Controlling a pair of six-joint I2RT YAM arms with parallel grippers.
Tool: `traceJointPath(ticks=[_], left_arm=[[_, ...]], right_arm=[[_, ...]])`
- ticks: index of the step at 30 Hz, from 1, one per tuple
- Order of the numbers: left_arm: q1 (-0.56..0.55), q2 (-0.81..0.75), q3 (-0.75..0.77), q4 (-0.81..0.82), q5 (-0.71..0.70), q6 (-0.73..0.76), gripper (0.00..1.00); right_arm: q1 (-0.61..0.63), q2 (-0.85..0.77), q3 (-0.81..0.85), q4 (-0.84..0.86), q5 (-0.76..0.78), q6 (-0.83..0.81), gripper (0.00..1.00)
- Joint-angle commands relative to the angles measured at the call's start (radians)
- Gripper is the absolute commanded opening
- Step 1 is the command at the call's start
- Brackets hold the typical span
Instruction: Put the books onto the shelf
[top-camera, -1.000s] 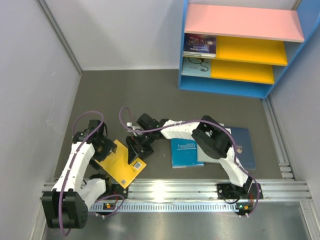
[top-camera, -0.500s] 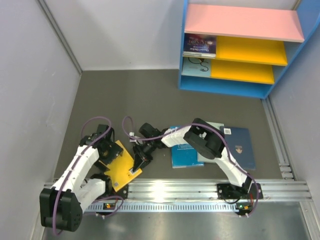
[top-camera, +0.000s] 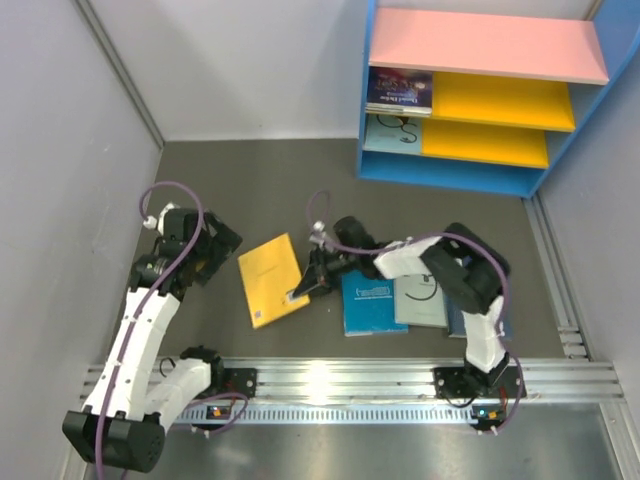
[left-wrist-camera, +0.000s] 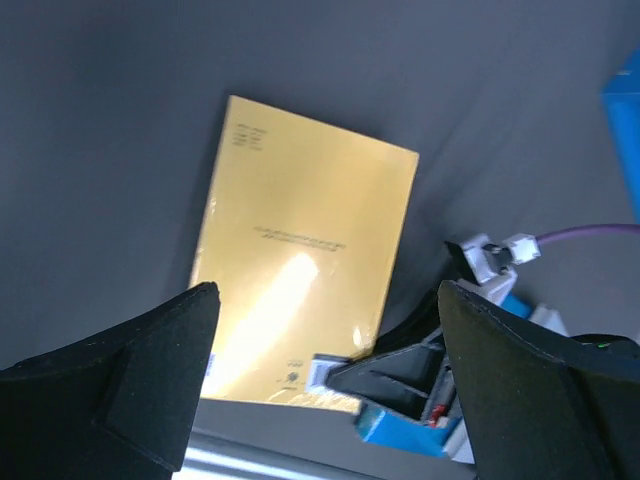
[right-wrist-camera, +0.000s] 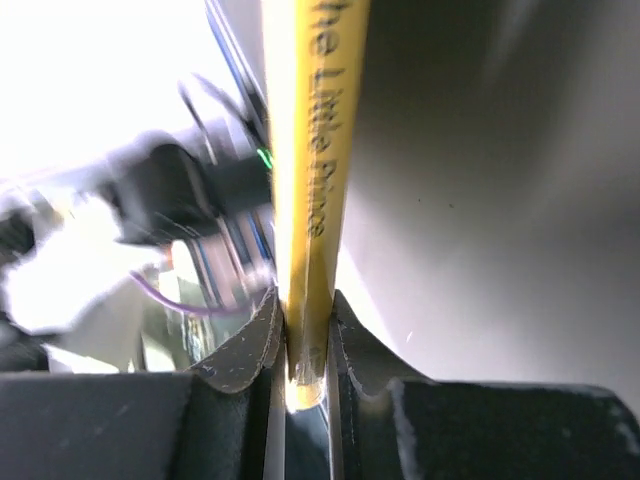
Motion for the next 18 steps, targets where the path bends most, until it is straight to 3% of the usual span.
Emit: traceJointPath(ticks=[1, 7, 11, 18], left_arm=[[-0.001, 0.048, 0.043, 0.168, 0.080, 0.065, 0.96], [-0.003, 0.181, 0.032, 0.380, 0.295, 0.023, 0.94], [-0.006, 0.244, 0.052, 0.466, 0.343, 0.003, 0.93], [-0.011, 0.309, 0.092, 0.469, 0.358, 0.026, 0.92]], right_arm=[[-0.126, -0.239, -0.002, -0.057, 0.088, 0.004, 0.00], [-0.425, -0.538, 0.004, -0.326, 0.094, -0.117, 0.00], [-0.596, -0.592, 0.075, -0.527, 0.053, -0.211, 0.00], [-0.806, -0.572, 0.148, -0.575, -0.004, -0.235, 0.00]])
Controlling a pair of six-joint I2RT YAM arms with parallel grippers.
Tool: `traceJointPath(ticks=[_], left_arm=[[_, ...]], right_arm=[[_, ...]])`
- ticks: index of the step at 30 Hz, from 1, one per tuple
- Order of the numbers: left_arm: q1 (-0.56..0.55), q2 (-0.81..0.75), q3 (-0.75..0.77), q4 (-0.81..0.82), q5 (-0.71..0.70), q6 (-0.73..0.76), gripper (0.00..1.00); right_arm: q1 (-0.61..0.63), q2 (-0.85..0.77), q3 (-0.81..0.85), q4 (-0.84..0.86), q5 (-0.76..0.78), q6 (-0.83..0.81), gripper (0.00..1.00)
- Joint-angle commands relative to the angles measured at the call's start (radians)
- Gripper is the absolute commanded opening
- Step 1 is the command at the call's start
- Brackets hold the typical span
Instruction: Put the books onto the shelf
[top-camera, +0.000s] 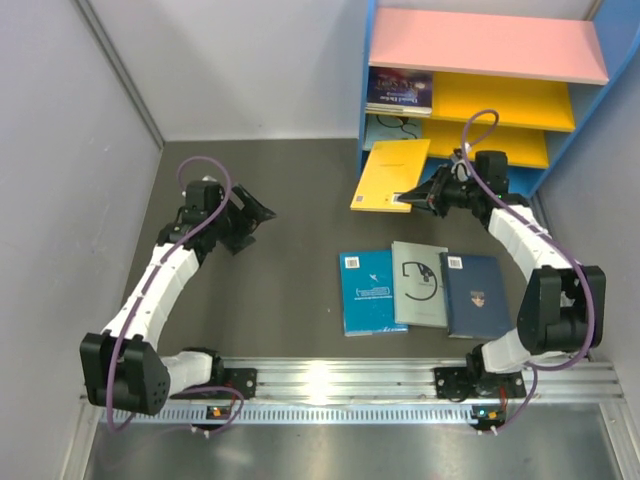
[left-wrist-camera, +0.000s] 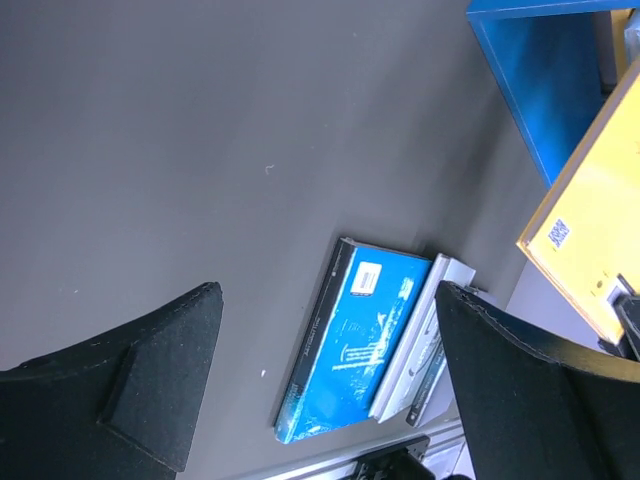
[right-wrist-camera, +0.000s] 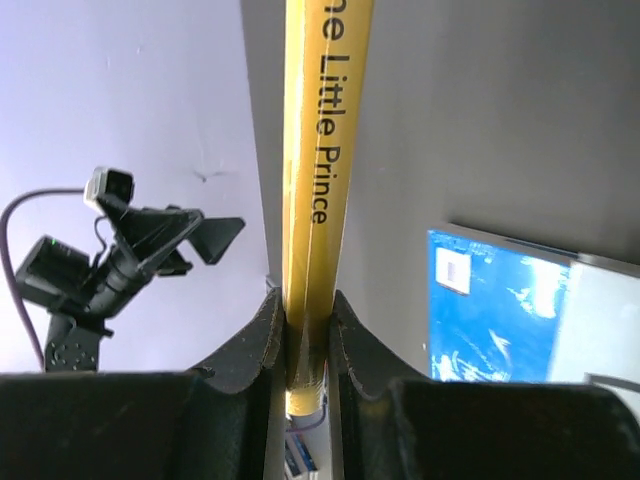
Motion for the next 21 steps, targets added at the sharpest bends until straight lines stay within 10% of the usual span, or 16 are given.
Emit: traceJointPath(ticks=[1, 21], left_arm=[[-0.004, 0.000, 0.047, 0.070, 0.029, 0.011, 0.92], [-0.027, 0.018, 0.007, 0.069, 0.027, 0.014, 0.90]], right_arm=[[-0.064, 0.004, 0.091, -0.008, -0.093, -0.053, 0.00], [-0.139, 0.241, 0.123, 0.596, -0.110, 0.318, 0.00]])
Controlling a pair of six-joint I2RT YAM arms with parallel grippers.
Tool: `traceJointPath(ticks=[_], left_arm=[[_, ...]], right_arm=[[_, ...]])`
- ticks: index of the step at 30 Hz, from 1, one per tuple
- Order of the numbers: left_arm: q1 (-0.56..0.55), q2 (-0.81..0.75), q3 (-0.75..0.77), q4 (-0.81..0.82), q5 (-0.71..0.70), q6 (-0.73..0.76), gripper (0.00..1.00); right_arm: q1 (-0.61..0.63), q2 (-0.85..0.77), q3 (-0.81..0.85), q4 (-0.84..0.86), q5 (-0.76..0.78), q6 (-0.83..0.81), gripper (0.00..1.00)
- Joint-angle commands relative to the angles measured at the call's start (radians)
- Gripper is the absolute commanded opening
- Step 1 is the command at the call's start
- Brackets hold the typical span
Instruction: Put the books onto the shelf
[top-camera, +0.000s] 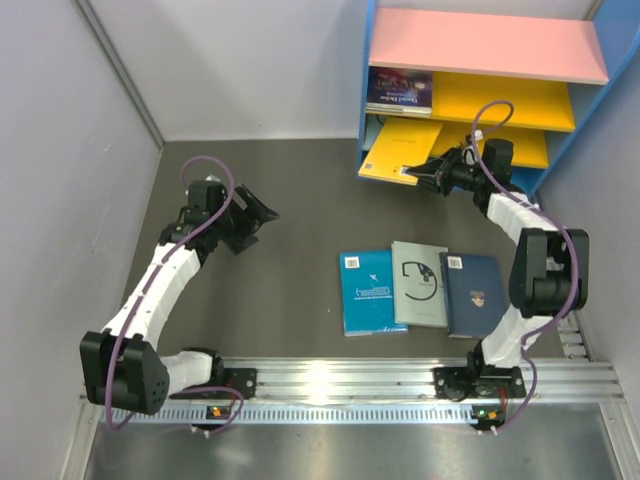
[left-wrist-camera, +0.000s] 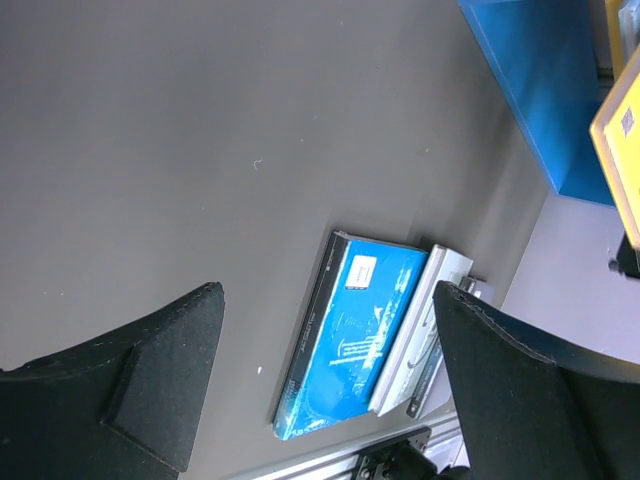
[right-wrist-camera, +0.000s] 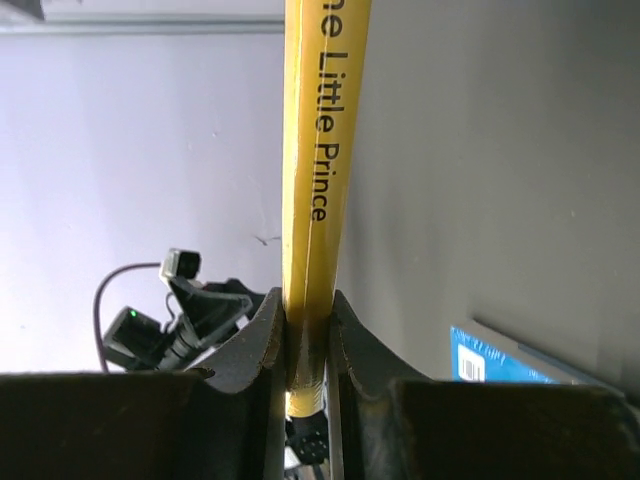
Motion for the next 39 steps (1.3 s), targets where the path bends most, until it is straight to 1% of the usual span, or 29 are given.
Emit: traceJointPath(ticks=[1, 2, 4, 6, 9, 10, 13, 14, 15, 16, 17, 18, 20, 21, 22, 23, 24, 25, 26, 27, 29, 31, 34, 39], left_arm=[[-0.016, 0.015, 0.009, 0.052, 0.008, 0.009, 0.90], [-0.019, 0.020, 0.010, 0.055, 0.003, 0.009, 0.90], [-0.030, 0.034, 0.010, 0.077, 0.003, 0.001, 0.90], [-0.051, 0.067, 0.012, 0.100, 0.006, -0.014, 0.90], [-0.094, 0.139, 0.044, 0.138, 0.021, -0.028, 0.90], [-0.105, 0.161, 0.059, 0.152, 0.029, -0.031, 0.90], [-0.175, 0.254, 0.108, 0.217, 0.052, -0.048, 0.89], [-0.194, 0.284, 0.143, 0.274, 0.061, -0.053, 0.89], [-0.229, 0.352, 0.171, 0.296, 0.086, -0.060, 0.89], [-0.246, 0.391, 0.205, 0.313, 0.095, -0.060, 0.89], [-0.275, 0.429, 0.278, 0.339, 0.101, -0.062, 0.89], [-0.286, 0.499, 0.315, 0.356, 0.118, -0.065, 0.89], [-0.297, 0.560, 0.412, 0.406, 0.138, -0.083, 0.91], [-0.300, 0.612, 0.440, 0.475, 0.146, -0.118, 0.92], [-0.297, 0.636, 0.463, 0.521, 0.162, -0.138, 0.93], [-0.294, 0.664, 0.518, 0.559, 0.170, -0.157, 0.94], [-0.291, 0.717, 0.552, 0.599, 0.173, -0.183, 0.96], [-0.288, 0.747, 0.585, 0.624, 0.191, -0.197, 0.96], [-0.286, 0.777, 0.652, 0.642, 0.201, -0.220, 0.97], [-0.286, 0.832, 0.685, 0.655, 0.210, -0.232, 0.97], [-0.286, 0.882, 0.754, 0.698, 0.230, -0.278, 0.97], [-0.286, 0.934, 0.773, 0.760, 0.238, -0.313, 0.97], [-0.288, 0.983, 0.786, 0.811, 0.235, -0.361, 0.96], [-0.288, 1.045, 0.817, 0.834, 0.225, -0.395, 0.91]], right_arm=[[-0.011, 0.065, 0.042, 0.335, -0.031, 0.140, 0.00], [-0.010, 0.079, 0.042, 0.390, -0.022, 0.158, 0.00], [-0.005, 0.126, 0.056, 0.438, -0.016, 0.194, 0.01], [0.000, 0.160, 0.084, 0.452, -0.016, 0.212, 0.17], [0.004, 0.200, 0.101, 0.460, -0.013, 0.221, 0.54], [0.001, 0.209, 0.099, 0.461, -0.010, 0.223, 0.56], [0.001, 0.220, 0.102, 0.454, -0.006, 0.221, 0.56], [0.001, 0.223, 0.104, 0.452, -0.010, 0.221, 0.56], [0.001, 0.226, 0.104, 0.449, -0.008, 0.220, 0.56], [0.000, 0.229, 0.104, 0.443, -0.008, 0.221, 0.56], [0.000, 0.231, 0.105, 0.440, -0.010, 0.217, 0.57], [-0.002, 0.234, 0.108, 0.437, -0.010, 0.214, 0.57], [-0.002, 0.242, 0.111, 0.411, -0.017, 0.205, 0.57], [-0.002, 0.246, 0.116, 0.402, -0.022, 0.192, 0.57], [-0.003, 0.251, 0.119, 0.383, -0.026, 0.185, 0.57], [-0.003, 0.252, 0.119, 0.374, -0.028, 0.178, 0.57], [-0.005, 0.254, 0.122, 0.366, -0.026, 0.168, 0.57], [-0.007, 0.257, 0.122, 0.354, -0.031, 0.162, 0.57], [-0.008, 0.260, 0.125, 0.351, -0.031, 0.155, 0.57], [-0.008, 0.262, 0.127, 0.349, -0.033, 0.155, 0.56], [-0.010, 0.271, 0.134, 0.346, -0.039, 0.157, 0.56], [-0.011, 0.283, 0.142, 0.343, -0.045, 0.157, 0.56], [-0.013, 0.300, 0.159, 0.343, -0.051, 0.158, 0.55], [-0.014, 0.330, 0.191, 0.346, -0.063, 0.166, 0.54]])
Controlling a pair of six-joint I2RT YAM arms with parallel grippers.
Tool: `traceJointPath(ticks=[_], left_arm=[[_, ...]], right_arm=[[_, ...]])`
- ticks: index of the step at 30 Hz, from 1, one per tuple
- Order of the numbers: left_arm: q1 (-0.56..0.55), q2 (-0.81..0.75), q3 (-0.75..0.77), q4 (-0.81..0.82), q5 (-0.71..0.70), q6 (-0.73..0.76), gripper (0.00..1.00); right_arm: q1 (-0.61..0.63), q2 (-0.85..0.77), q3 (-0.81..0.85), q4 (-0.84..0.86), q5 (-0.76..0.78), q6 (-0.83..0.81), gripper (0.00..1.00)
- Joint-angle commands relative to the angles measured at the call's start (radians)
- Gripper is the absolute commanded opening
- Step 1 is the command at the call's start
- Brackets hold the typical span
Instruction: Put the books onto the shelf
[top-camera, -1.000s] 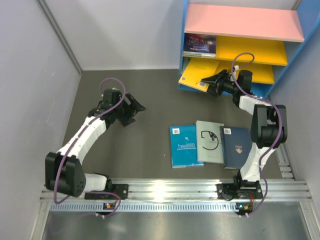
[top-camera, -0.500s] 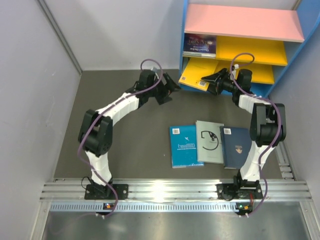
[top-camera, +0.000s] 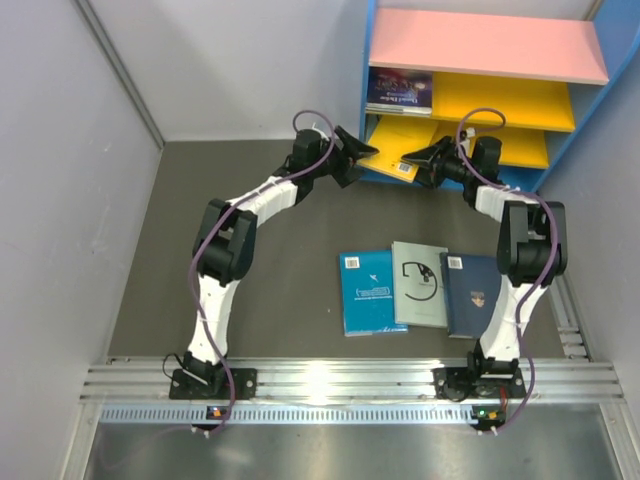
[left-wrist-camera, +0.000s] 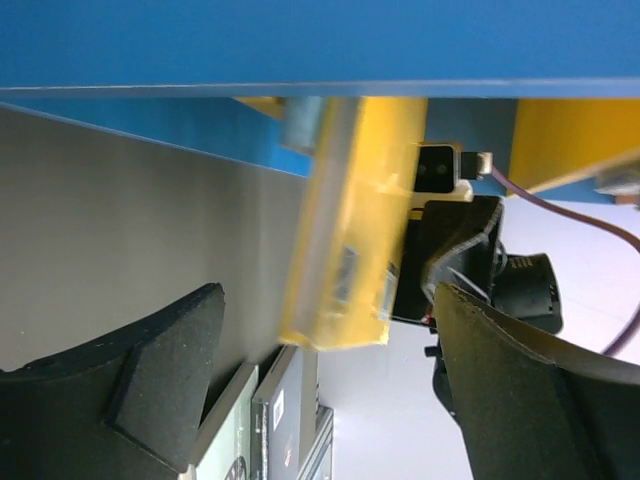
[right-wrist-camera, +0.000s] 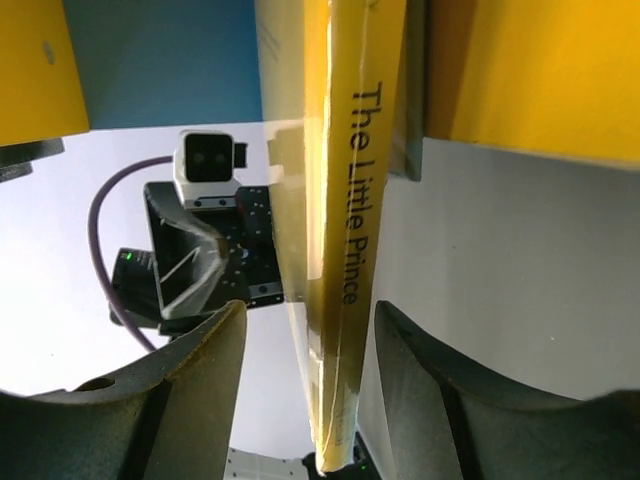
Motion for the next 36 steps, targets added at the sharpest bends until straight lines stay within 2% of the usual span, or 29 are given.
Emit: traceJointPath(ticks=[1, 4, 7, 8, 11, 12, 13, 19, 22, 25, 29, 30, 36], left_arm=[[0.000, 0.030, 0.058, 0.114, 0.014, -0.052, 0.89], [0.000, 0.059, 0.067, 0.168, 0.008, -0.087, 0.78], [0.000, 0.087, 0.078, 0.235, -0.006, -0.138, 0.58], [0.000, 0.101, 0.087, 0.246, -0.009, -0.162, 0.48], [0.000, 0.122, 0.124, 0.249, -0.032, -0.187, 0.26], [0.000, 0.129, 0.134, 0.232, -0.034, -0.193, 0.06], [0.000, 0.136, 0.160, 0.228, -0.035, -0.199, 0.00], [-0.016, 0.126, 0.170, 0.173, -0.076, -0.208, 0.00], [-0.023, 0.099, 0.159, 0.110, -0.121, -0.176, 0.00], [-0.031, 0.069, 0.125, 0.071, -0.181, -0.162, 0.00], [-0.040, 0.034, 0.085, 0.025, -0.227, -0.150, 0.00], [-0.040, 0.030, 0.079, 0.019, -0.234, -0.147, 0.00], [-0.043, 0.014, 0.067, -0.007, -0.234, -0.135, 0.00]], right_arm=[[-0.014, 0.027, 0.067, 0.019, -0.044, -0.004, 0.54], [-0.014, 0.041, 0.072, 0.025, -0.050, -0.001, 0.53], [-0.014, 0.049, 0.066, 0.030, -0.052, -0.002, 0.52], [-0.014, 0.052, 0.061, 0.031, -0.052, -0.002, 0.52], [-0.014, 0.056, 0.055, 0.036, -0.052, -0.002, 0.52], [-0.014, 0.056, 0.053, 0.040, -0.055, -0.001, 0.52], [-0.014, 0.055, 0.053, 0.042, -0.056, 0.001, 0.52], [-0.013, 0.003, -0.003, 0.063, -0.058, 0.020, 0.56], [-0.013, -0.046, -0.104, 0.102, -0.044, 0.050, 0.56], [-0.013, -0.089, -0.173, 0.166, -0.024, 0.083, 0.49], [-0.014, -0.114, -0.190, 0.171, 0.006, 0.088, 0.26], [-0.014, -0.111, -0.186, 0.169, 0.016, 0.090, 0.24], [-0.017, -0.074, -0.132, 0.165, 0.052, 0.099, 0.19]])
